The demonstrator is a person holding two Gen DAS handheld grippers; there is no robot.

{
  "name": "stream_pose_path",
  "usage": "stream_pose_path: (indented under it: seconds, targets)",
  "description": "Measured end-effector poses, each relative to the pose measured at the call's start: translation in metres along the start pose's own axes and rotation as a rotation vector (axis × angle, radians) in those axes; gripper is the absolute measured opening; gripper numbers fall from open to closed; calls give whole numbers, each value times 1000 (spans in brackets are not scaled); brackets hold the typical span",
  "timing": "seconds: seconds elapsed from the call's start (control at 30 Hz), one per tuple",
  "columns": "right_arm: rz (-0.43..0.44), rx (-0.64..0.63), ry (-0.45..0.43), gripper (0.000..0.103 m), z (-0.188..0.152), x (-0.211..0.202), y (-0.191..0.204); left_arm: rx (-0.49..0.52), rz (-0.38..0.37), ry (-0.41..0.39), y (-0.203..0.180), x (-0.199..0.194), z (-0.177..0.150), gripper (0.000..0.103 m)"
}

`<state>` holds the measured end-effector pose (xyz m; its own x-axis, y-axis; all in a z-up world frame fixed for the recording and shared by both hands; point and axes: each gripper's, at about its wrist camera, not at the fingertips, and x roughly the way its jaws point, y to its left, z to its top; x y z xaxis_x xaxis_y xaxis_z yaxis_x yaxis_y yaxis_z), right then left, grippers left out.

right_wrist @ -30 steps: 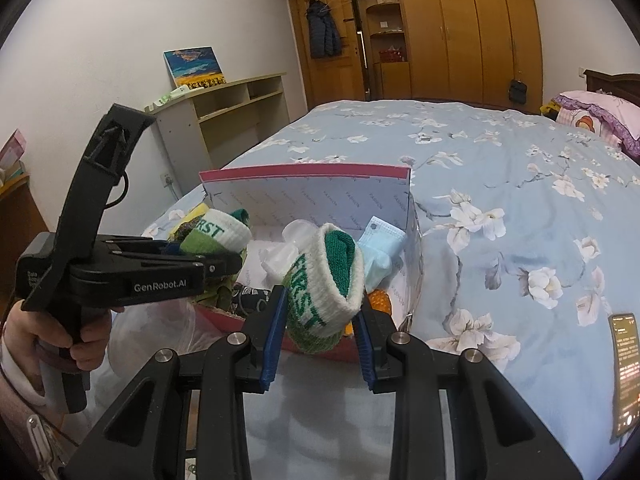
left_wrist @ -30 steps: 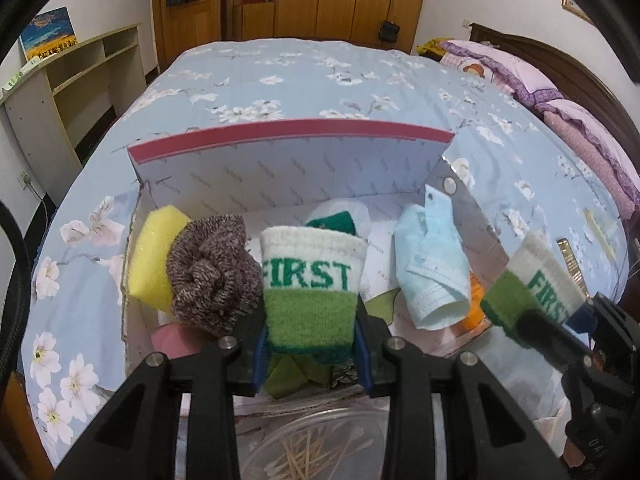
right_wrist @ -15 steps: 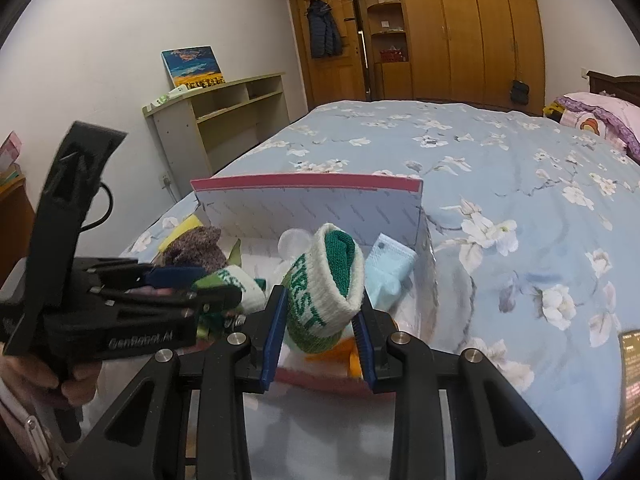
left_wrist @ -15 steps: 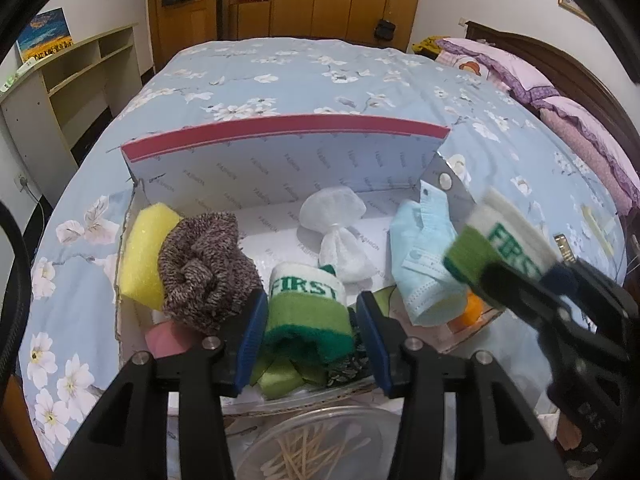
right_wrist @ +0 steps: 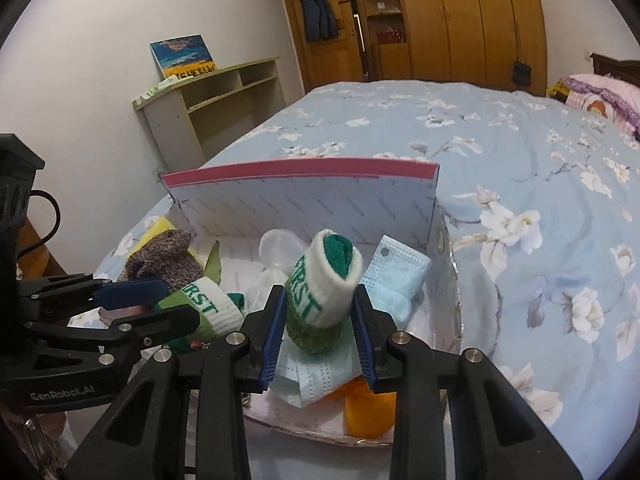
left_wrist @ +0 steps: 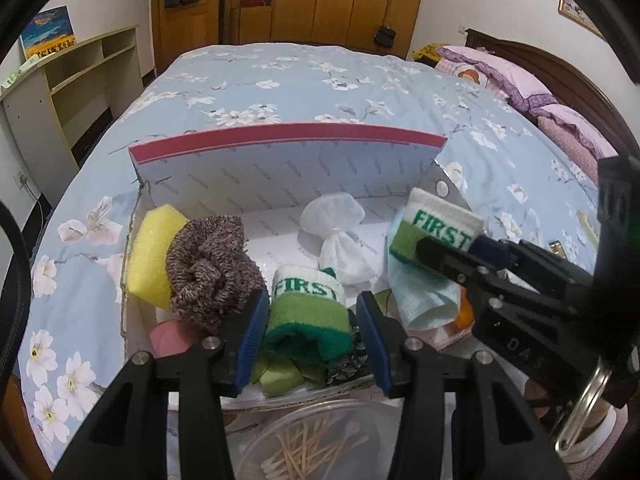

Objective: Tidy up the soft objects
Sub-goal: 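Open the left tool dropping its wristband into the box while the right tool releases its wristband, then withdraw both open tools from the box toward the beige sponge and mesh pouch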

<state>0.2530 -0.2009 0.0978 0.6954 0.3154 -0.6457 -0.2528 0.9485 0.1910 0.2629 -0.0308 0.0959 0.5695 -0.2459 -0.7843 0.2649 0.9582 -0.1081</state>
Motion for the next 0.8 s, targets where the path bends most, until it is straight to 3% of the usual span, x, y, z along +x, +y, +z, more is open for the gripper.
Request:
stream_pose_path:
  seconds: [0.13,0.8]
  targets:
    - [-3,2,-21,48,0,-4,0,-10,-6,-9,2,-6,-2,49]
    - [38,23,-50,49,-15,-67,8,-5,-27,-66,-6,-62,-32,49]
